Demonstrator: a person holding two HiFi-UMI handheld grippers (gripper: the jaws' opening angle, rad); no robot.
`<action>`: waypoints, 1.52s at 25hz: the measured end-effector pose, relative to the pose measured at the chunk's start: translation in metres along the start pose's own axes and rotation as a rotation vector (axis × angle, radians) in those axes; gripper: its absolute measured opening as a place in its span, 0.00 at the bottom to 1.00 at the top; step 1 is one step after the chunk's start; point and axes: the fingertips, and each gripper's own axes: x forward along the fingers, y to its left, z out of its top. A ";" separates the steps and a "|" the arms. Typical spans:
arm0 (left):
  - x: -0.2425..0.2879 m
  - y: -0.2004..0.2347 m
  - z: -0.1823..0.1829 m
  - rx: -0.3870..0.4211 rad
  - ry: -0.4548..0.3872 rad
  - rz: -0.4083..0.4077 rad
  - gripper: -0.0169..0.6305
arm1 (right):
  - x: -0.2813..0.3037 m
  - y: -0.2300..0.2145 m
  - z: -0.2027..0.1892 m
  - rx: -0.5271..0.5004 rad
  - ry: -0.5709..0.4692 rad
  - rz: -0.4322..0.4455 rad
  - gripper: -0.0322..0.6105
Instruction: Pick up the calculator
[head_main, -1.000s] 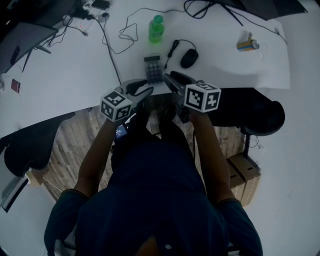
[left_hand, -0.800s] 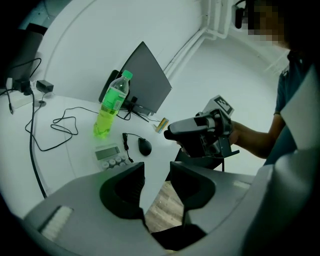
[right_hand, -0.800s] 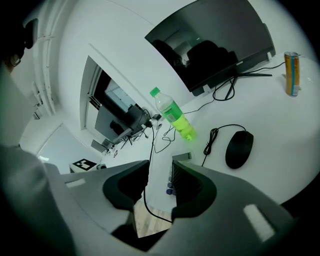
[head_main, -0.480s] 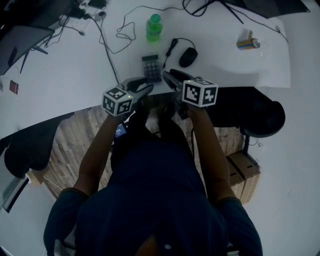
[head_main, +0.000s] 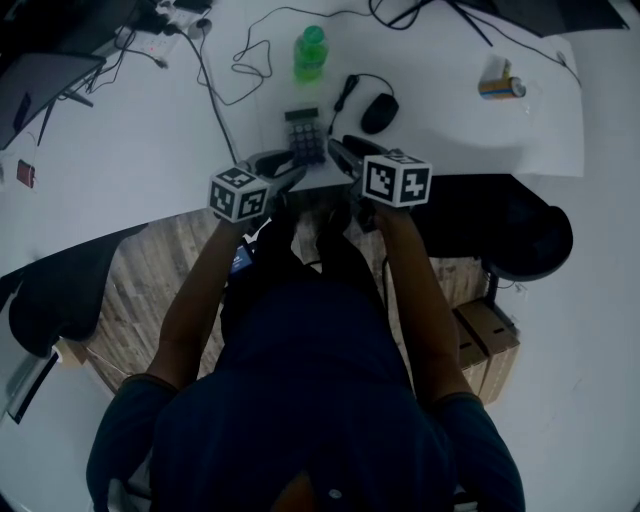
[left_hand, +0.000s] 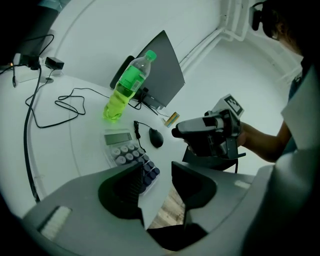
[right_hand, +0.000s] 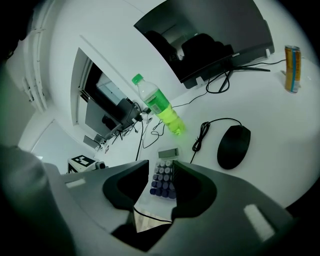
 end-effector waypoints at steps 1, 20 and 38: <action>0.001 0.003 -0.001 -0.007 0.002 0.003 0.31 | 0.002 -0.001 0.000 -0.003 0.002 -0.004 0.25; 0.008 0.043 -0.009 -0.056 0.017 0.074 0.35 | 0.058 -0.022 -0.015 -0.008 0.100 -0.033 0.26; 0.017 0.061 -0.004 -0.093 0.029 0.100 0.32 | 0.082 -0.038 -0.034 -0.025 0.180 -0.060 0.28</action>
